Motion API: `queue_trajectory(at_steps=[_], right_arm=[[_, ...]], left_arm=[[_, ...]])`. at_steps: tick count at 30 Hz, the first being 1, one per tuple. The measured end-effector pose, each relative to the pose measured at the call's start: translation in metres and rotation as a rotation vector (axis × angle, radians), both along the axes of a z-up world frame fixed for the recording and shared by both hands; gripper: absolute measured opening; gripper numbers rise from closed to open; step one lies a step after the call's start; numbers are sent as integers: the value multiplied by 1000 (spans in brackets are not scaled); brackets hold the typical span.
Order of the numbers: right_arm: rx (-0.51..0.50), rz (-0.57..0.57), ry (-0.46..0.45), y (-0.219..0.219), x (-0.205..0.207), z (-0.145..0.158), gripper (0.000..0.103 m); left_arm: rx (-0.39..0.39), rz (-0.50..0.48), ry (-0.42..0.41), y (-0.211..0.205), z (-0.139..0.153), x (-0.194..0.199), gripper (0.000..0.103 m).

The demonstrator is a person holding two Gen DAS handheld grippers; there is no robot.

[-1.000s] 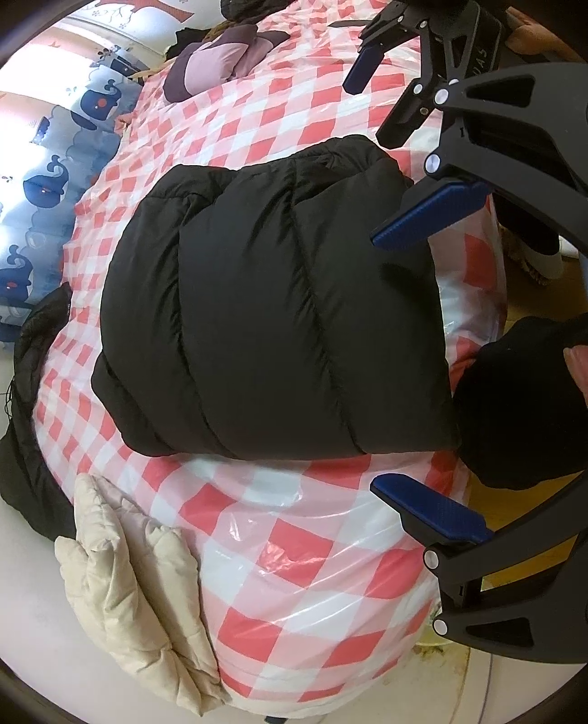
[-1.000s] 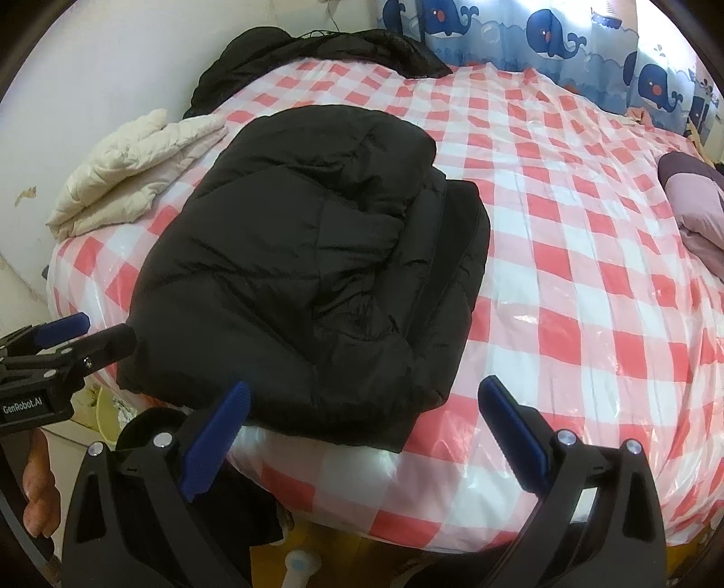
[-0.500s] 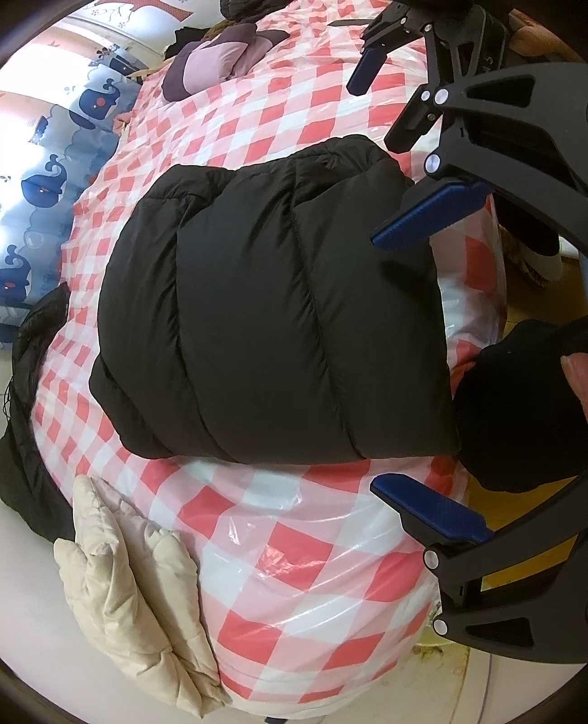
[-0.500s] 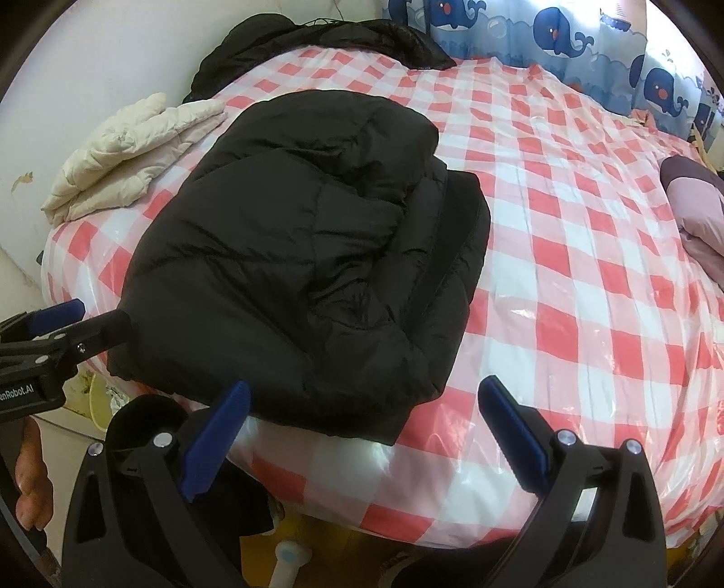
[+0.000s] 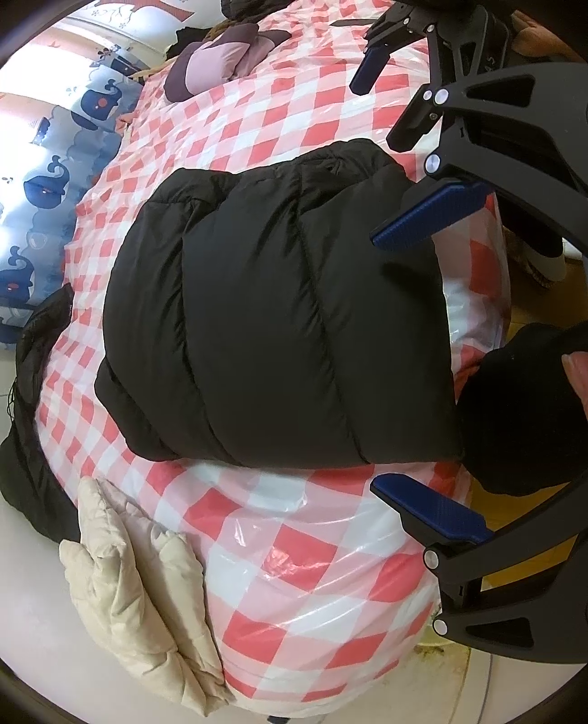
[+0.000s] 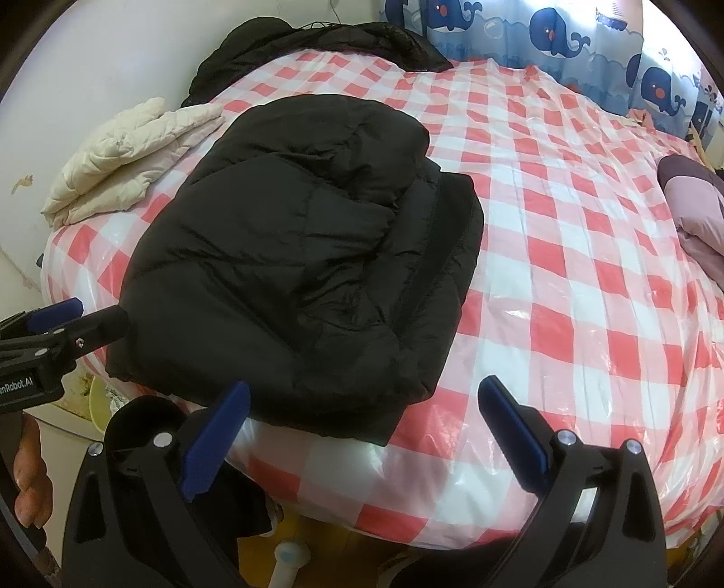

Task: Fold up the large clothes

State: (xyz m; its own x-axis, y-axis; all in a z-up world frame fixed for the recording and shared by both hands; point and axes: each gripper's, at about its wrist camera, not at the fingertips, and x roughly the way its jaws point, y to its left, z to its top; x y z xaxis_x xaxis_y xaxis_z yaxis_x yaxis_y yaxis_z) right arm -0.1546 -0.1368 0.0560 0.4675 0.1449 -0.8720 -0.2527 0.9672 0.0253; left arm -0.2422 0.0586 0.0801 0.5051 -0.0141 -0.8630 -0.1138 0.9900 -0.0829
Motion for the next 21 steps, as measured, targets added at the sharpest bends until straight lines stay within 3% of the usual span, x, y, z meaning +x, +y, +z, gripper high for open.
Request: queue_trajectory(at_steps=[21], right_arm=[[9,3,3,-3,1,1,97]], left_arm=[[60,8,-4,-2,2,5,95]])
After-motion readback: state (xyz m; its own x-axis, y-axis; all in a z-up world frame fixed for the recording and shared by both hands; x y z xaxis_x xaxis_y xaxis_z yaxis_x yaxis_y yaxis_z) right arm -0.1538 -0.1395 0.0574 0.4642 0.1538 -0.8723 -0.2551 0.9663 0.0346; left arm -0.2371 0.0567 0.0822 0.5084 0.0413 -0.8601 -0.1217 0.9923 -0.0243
